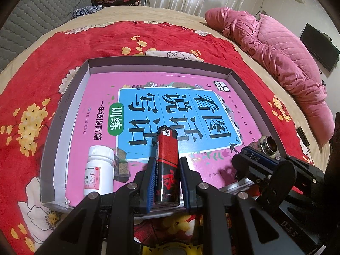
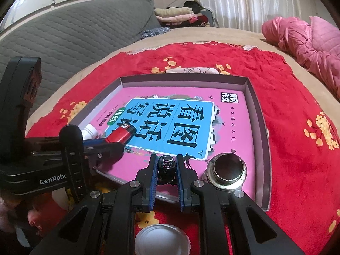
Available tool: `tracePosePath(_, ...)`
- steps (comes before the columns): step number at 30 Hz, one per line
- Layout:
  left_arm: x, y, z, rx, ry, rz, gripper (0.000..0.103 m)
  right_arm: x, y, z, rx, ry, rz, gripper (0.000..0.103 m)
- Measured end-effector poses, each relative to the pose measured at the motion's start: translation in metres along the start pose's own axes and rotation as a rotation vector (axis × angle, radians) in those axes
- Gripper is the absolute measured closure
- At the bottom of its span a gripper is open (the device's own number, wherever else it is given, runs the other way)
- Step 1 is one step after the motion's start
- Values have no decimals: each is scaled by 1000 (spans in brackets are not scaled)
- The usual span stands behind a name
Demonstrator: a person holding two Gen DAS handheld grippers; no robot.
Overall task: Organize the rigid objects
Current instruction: 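Lower the red lighter into the box with the left gripper while the right gripper lowers the black clip in, then open both grippers to release the lighter and clip onto the workbook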
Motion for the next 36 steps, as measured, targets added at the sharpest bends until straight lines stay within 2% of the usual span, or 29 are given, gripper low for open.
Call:
tracePosePath(18, 0, 3, -2, -10, -7, 18, 81, 0, -1, 1, -6, -6, 18, 84)
tracePosePath(36, 0, 3, -5, -12, -4, 12, 81, -2, -8, -12, 42, -32, 46, 78)
Point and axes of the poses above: each gripper's, at about its wrist camera, not at the fingertips, and z roughly the way its jaws point, x to its right, y to its underside, the point moved 8 cm from there along z, roughly the way its jaws point, and after that the axes turned 6 degrees about x, right-handed, at the moved point
